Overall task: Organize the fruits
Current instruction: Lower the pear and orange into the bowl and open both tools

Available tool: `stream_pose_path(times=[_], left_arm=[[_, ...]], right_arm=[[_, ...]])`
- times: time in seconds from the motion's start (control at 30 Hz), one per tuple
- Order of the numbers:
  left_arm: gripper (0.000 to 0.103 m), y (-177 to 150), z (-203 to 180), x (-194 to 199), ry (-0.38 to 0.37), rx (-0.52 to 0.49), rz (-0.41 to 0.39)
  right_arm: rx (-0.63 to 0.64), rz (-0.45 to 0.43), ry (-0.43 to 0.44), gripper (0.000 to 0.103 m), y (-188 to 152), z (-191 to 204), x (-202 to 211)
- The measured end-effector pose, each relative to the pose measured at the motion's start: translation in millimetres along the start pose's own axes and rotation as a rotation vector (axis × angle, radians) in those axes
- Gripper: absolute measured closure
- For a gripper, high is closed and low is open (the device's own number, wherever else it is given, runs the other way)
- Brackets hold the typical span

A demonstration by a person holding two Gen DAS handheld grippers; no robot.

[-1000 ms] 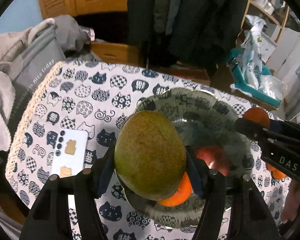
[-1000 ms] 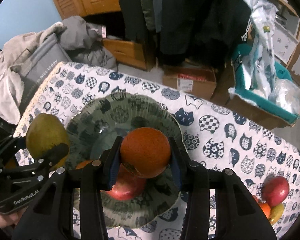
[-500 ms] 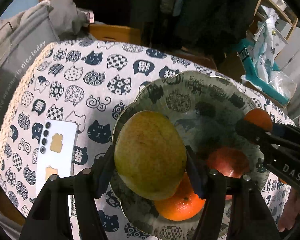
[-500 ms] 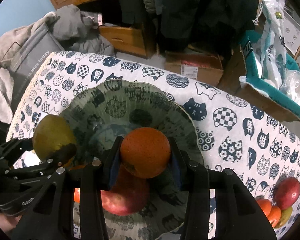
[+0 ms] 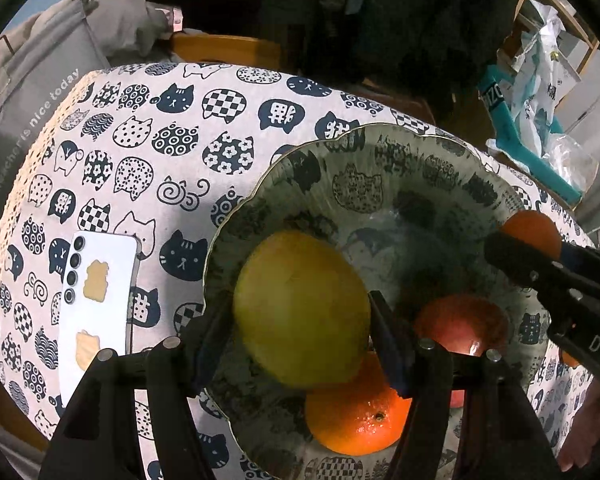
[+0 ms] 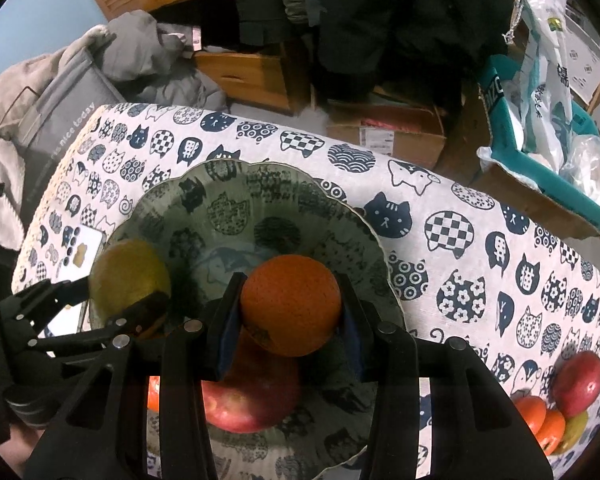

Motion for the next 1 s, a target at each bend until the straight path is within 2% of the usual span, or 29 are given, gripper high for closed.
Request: stream_pose_path(times=[0.17,0.37,0.57,1.0], left_arm=[[0.025,2.0,-6.6,7.2,0.004,-0.02,-0.024],[0.025,0.5,2.0,23.1,0.005,-0.007,-0.048],[0.025,-5.3,18.7,41.5,0.043,0.018,-0.081],[0.025,-10.2,40.3,57.7,0.031,0.08,-0.101]], right_arm=[[-0.005,-0.003,0.008,0.06,1.4,0.6,0.6],[-0.003,0.002,0.02,0.06,2.4,4.4,-1.6],[0.012,0.017,0.027,0.06,1.1,13.4,-7.6],[0.039,0.031,0.047,0.056,0.5,31.3,-12.7]])
Point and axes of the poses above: each gripper's, at about its wrist camera, not at the fingertips, and x roughly against the way its jaws point, z to its left, y to its top, the point moved 7 cm from there along -x, roughly the way its jaws point, and after that the axes turned 5 degrees about x, right-handed, at the moved point
